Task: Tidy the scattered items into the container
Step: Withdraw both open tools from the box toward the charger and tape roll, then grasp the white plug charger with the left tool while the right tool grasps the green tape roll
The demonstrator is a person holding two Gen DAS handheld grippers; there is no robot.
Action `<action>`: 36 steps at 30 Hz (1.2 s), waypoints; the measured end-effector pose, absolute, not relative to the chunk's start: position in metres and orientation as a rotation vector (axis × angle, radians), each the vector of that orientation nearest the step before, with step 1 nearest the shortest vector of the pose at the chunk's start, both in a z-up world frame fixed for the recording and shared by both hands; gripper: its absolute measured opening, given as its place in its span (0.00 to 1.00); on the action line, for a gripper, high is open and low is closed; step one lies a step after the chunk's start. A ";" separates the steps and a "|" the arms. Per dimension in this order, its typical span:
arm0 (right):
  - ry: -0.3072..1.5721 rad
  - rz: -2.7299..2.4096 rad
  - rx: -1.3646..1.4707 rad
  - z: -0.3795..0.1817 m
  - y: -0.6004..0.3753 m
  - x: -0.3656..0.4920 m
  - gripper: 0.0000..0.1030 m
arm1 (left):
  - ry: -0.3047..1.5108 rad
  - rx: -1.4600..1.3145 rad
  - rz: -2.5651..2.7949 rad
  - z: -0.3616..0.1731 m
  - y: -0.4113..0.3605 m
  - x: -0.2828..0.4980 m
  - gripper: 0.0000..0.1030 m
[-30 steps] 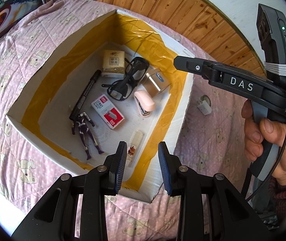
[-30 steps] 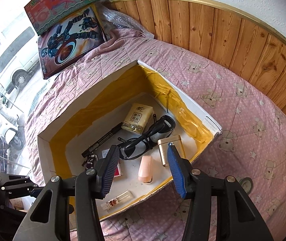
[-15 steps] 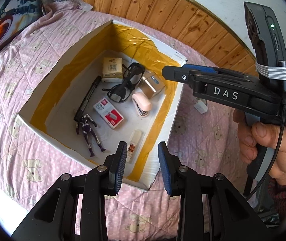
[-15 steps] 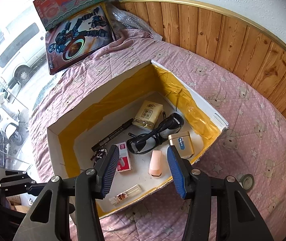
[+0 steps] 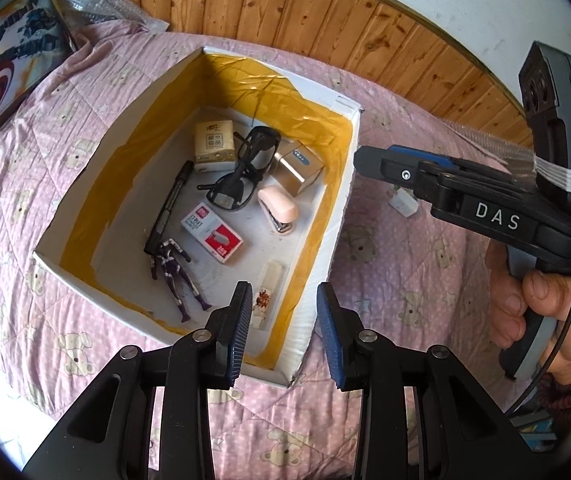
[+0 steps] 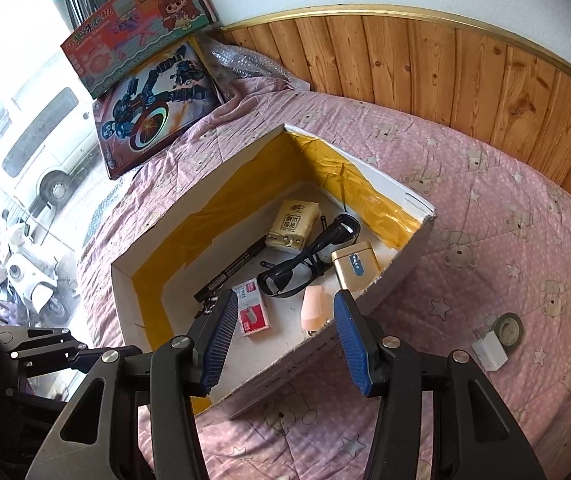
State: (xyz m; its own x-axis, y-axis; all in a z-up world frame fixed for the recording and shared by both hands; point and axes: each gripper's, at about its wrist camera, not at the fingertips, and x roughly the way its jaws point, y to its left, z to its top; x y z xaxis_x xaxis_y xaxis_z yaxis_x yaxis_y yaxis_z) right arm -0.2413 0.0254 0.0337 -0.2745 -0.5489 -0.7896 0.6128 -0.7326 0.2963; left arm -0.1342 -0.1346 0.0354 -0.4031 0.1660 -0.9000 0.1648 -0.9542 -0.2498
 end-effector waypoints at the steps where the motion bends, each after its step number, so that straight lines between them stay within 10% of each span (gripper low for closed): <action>1: 0.057 -2.065 1.240 0.031 0.034 -0.242 0.50 | -0.467 -1.716 2.576 0.035 -0.131 -0.137 0.35; 24: -0.462 -2.384 1.518 -0.071 0.221 -0.305 0.50 | -0.332 -1.716 2.277 -0.015 0.032 -0.300 0.40; 36: 0.056 -2.275 1.473 -0.101 0.205 -0.369 0.33 | -1.052 -1.894 2.132 -0.095 0.032 -0.341 0.44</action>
State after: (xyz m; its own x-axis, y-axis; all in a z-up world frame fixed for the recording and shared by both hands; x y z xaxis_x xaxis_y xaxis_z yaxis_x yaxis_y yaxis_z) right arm -0.3693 0.2046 -0.1012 -0.3449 -0.3287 -0.8792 0.3719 -0.9079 0.1935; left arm -0.3408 0.0324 -0.0953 -0.2201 0.5014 -0.8368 0.3591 -0.7559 -0.5474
